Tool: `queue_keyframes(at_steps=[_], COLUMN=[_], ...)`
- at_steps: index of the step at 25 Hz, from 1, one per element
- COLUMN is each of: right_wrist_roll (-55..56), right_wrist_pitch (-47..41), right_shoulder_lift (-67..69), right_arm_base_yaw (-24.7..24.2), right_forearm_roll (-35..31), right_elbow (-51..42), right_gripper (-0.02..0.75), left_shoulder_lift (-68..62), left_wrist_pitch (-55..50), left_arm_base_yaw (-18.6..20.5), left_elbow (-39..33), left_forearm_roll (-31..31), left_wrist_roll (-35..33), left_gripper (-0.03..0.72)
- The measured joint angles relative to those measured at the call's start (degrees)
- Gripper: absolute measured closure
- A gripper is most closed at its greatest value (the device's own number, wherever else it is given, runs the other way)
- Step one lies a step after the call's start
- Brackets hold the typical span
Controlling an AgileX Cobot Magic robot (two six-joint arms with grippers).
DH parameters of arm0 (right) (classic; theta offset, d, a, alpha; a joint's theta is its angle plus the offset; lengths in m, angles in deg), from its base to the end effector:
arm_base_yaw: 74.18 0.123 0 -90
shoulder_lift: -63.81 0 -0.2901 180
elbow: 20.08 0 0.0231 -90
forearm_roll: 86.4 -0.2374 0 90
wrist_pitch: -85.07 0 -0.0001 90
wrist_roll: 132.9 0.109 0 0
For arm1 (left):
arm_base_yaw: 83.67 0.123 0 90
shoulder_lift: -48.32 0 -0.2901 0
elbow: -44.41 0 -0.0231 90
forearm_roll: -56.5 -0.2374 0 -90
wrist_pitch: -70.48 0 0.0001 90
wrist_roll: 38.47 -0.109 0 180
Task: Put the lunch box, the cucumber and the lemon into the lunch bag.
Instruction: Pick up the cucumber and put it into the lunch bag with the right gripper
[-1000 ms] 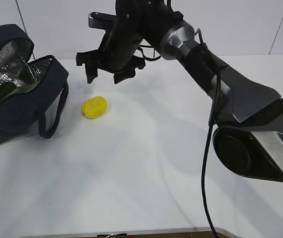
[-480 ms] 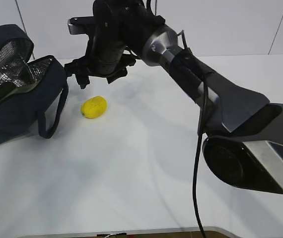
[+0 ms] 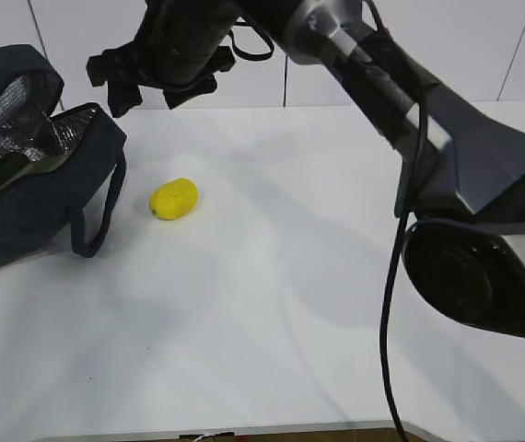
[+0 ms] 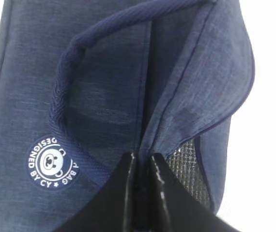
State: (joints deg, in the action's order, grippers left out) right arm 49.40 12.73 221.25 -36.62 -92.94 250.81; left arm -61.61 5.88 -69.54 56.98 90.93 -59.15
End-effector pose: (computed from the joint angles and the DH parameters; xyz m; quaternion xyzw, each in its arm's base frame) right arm 0.4271 0.3433 0.2684 -0.2859 0.8900 0.1730 0.3101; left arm 0.3755 0.0371 0.3017 -0.0294 0.9466 -0.2261 0.2278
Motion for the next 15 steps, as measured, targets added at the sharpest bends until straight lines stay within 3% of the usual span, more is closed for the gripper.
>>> queue_keyframes(at_steps=[5,15], right_wrist_roll=[-2.93,-10.25], right_wrist_pitch=[0.0,-0.08], right_shoulder_lift=[-2.62,-5.09], right_arm_base_yaw=[0.0,-0.68], right_forearm_roll=[-3.74,-4.11], right_elbow=[0.0,0.1], right_gripper=[0.161,0.16], left_shoulder_lift=[0.0,0.0], left_wrist_pitch=[0.0,-0.1], left_arm_base_yaw=[0.0,0.0], left_elbow=[0.0,0.0], left_forearm_roll=[0.94,0.4], left_wrist_roll=[0.0,0.0], left_gripper=[0.677,0.677])
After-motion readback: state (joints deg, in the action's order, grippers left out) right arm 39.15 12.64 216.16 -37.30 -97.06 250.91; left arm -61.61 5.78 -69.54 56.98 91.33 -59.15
